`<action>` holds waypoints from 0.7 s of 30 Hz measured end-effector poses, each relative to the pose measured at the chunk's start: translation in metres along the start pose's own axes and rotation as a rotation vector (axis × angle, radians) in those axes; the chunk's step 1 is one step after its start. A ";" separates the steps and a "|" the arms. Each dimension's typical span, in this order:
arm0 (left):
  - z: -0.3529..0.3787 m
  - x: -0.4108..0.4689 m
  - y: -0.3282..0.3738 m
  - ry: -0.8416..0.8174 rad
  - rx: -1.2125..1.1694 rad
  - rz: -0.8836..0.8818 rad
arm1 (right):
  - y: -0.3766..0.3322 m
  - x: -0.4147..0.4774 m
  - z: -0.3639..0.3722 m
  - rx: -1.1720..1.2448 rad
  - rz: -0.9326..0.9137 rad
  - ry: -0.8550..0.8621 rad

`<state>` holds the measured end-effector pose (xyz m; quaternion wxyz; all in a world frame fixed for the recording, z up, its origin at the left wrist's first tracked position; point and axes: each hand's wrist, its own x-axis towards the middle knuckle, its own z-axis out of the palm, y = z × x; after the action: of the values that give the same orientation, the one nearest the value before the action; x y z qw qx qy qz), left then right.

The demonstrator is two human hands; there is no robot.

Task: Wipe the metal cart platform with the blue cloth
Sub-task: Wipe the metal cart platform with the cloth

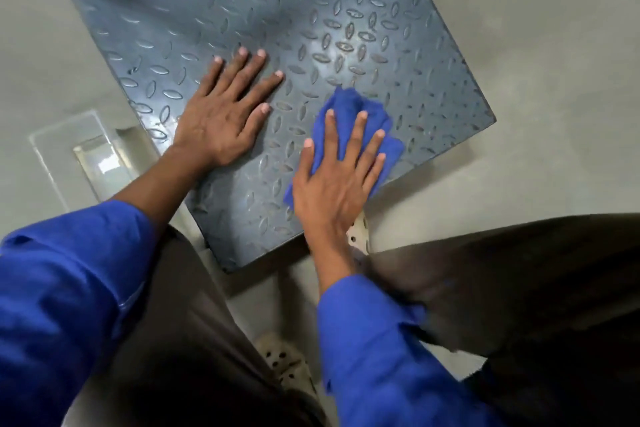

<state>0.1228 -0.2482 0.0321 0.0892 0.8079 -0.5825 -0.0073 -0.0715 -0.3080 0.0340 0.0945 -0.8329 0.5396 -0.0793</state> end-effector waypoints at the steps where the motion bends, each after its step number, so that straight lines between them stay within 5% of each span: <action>1: -0.001 -0.002 -0.001 0.010 0.000 0.002 | -0.015 -0.034 0.001 0.013 -0.095 -0.047; 5: -0.005 -0.022 -0.011 0.022 0.004 -0.055 | -0.010 -0.063 0.008 0.012 -0.387 -0.110; 11: -0.016 -0.044 -0.029 0.005 0.003 -0.199 | 0.008 -0.004 0.010 0.014 -0.018 0.021; 17: -0.016 -0.062 -0.044 0.060 -0.015 -0.238 | -0.033 -0.135 0.010 0.019 -0.505 -0.216; 21: -0.018 -0.078 -0.064 0.077 -0.024 -0.263 | -0.053 -0.107 0.022 -0.024 -0.607 -0.210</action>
<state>0.1599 -0.1526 0.0324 0.1194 0.8759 -0.4675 0.0054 -0.0630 -0.1881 0.0224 0.1118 -0.9605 0.2545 -0.0114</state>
